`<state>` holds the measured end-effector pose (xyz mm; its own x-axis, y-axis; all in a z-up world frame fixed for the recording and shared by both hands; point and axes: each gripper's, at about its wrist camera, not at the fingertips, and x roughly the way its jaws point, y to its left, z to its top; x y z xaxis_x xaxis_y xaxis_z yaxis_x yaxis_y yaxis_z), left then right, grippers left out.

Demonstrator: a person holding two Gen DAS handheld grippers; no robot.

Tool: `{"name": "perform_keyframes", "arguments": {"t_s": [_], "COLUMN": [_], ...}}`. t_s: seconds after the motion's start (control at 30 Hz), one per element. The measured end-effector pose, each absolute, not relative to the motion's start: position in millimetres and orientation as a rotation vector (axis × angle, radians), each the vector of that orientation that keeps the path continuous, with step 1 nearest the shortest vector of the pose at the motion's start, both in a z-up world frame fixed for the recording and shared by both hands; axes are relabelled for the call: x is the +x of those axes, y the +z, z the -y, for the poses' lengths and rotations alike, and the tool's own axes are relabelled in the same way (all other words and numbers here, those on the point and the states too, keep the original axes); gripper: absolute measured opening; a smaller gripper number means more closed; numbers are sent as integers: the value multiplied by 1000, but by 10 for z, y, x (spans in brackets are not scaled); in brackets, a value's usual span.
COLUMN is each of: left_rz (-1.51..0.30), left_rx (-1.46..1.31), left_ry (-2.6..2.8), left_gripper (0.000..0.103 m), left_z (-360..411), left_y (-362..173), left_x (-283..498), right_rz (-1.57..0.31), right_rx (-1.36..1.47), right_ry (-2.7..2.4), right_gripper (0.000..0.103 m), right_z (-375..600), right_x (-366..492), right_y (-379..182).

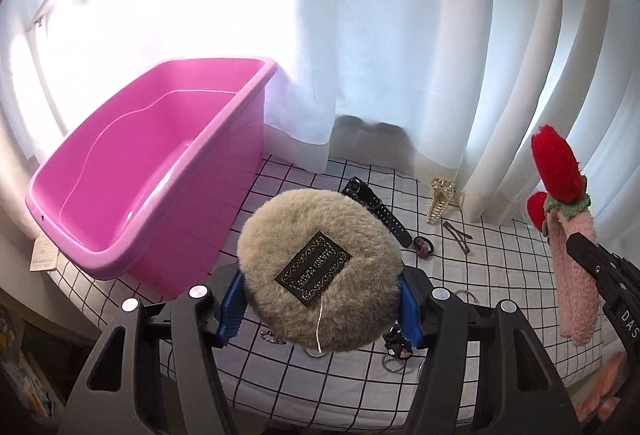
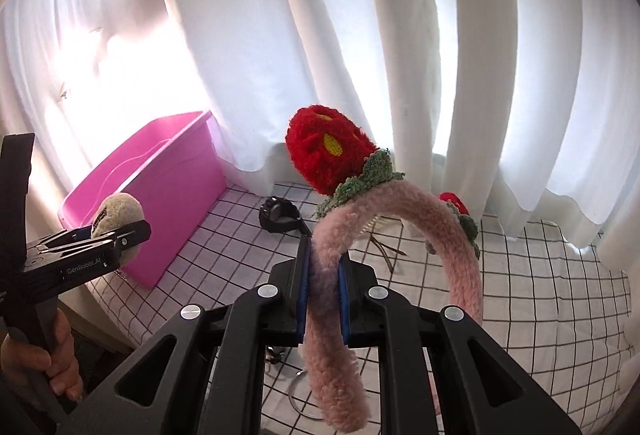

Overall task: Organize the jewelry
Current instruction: 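Grasp the headband with the right tool while the left tool grasps the pompom, lift both, then carry both items over the pink tub and open both tools to drop them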

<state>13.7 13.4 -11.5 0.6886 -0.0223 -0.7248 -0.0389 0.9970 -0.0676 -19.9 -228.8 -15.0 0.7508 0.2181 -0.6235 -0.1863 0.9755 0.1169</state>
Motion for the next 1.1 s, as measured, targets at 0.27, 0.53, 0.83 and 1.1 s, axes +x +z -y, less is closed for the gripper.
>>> {"name": "perform_keyframes", "arguments": {"t_s": [0.27, 0.53, 0.83, 1.1], "left_rz": [-704, -620, -711, -896], "left_rx": [-137, -159, -211, -229], "left_ry": [173, 259, 270, 242], "left_gripper": [59, 60, 60, 61], "left_z": [-787, -1673, -2359, -2655], "left_y": [392, 712, 258, -189], "left_x": [-2, 164, 614, 1077], "right_rz": [-565, -505, -600, -843], "right_rx": [7, -10, -89, -224], "right_ry": [524, 705, 822, 847], "right_gripper": [12, 12, 12, 12], "right_z": [1395, 244, -878, -1597], "right_x": [142, 636, 1369, 1974], "right_y": [425, 789, 612, 32]}}
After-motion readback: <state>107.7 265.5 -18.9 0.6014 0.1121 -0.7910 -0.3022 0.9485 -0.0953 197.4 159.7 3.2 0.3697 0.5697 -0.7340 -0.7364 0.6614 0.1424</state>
